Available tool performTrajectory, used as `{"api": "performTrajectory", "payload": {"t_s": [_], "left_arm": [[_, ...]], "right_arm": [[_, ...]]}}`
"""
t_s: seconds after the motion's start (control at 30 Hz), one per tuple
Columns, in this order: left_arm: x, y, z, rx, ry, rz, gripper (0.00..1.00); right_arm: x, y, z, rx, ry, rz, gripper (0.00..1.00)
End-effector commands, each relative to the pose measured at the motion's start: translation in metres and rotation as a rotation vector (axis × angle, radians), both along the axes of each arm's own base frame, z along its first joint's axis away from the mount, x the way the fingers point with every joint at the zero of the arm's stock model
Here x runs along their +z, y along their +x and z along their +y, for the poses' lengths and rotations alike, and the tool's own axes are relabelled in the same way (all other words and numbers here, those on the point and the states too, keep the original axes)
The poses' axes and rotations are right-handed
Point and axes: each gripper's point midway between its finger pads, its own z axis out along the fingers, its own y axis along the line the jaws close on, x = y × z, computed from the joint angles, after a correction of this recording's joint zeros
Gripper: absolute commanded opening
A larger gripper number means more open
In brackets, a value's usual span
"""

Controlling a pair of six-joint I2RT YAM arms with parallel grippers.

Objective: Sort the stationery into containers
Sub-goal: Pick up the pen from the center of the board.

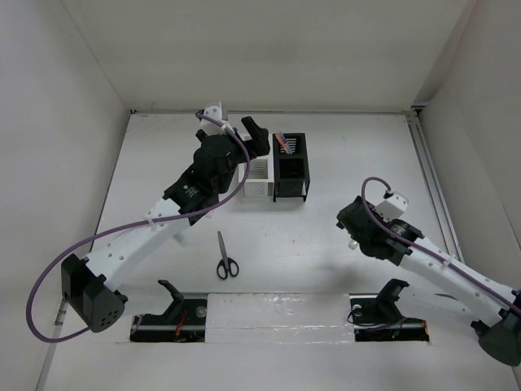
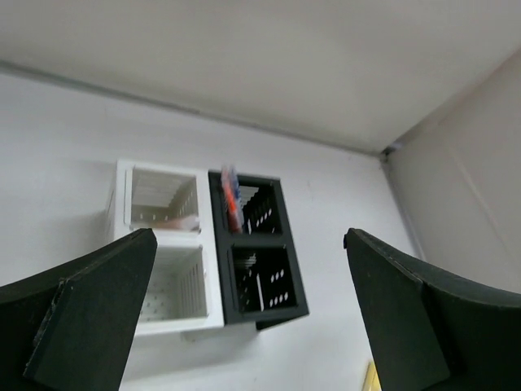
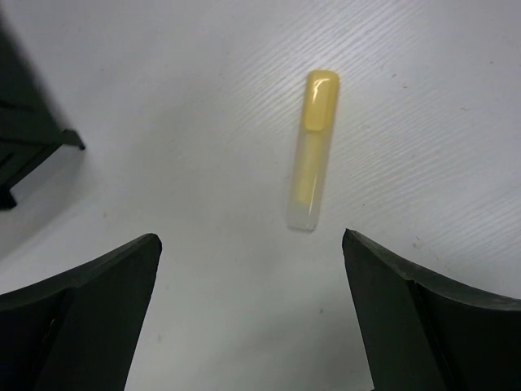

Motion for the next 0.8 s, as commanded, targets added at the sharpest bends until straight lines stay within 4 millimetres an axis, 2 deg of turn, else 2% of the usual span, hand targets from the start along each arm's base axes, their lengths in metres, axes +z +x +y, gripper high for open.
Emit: {"api": "performTrajectory", "payload": {"t_s": [0.0,0.03,0.07,0.13,0.17,0.2,0.23,0.27,0.33,0.53,0.57,0.7,0.73,0.77], "left_arm": [[-0.032,-0.008,-0.012,-0.069,0.020,0.090,1.00],[-0.034,-0.008,-0.014,-0.083,0.017,0.089,1.00],[-0.031,-0.010,-0.020,-0.115,0.005,0.079,1.00],[-0.026,-0.013,-0.025,-0.153,0.008,0.070,1.00],[-0.031,-0.013,-0.031,-0.179,0.022,0.078,1.00],[-0.028,-0.014,-0.032,-0.189,0.021,0.078,1.00],[-0.028,-0.014,-0.032,-0.189,0.021,0.078,1.00],[-0.028,-0.014,-0.032,-0.189,0.021,0.078,1.00],[-0.023,-0.016,-0.030,-0.189,0.015,0.069,1.00],[-0.021,-0.015,-0.028,-0.181,0.024,0.066,1.00],[-0.015,-0.015,-0.028,-0.181,0.017,0.057,1.00],[-0.020,-0.011,-0.032,-0.181,0.025,0.067,1.00],[-0.014,-0.011,-0.032,-0.181,0.017,0.057,1.00],[-0.019,-0.009,-0.034,-0.181,0.026,0.068,1.00]], "right_arm": [[-0.005,0.011,-0.017,-0.094,-0.029,0.008,0.99],[-0.006,0.013,-0.019,-0.096,-0.034,0.019,0.99],[-0.001,0.024,-0.015,-0.089,-0.009,-0.015,0.98],[-0.013,0.034,-0.025,-0.100,-0.013,0.019,0.98],[-0.013,0.041,-0.028,-0.091,-0.014,0.025,0.98],[-0.036,0.044,-0.040,-0.054,0.009,0.107,0.95],[-0.036,0.044,-0.040,-0.054,0.009,0.108,0.95],[-0.034,0.050,-0.031,-0.013,0.066,0.101,0.94],[-0.052,0.050,-0.036,-0.005,0.065,0.149,0.93],[-0.075,0.049,-0.025,0.047,0.072,0.255,0.90],[-0.082,0.047,-0.023,0.054,0.076,0.284,0.90],[-0.093,0.042,-0.016,0.087,0.065,0.346,0.88],[-0.090,0.042,-0.016,0.086,0.064,0.349,0.88],[-0.093,0.041,-0.016,0.085,0.061,0.361,0.88]]}}
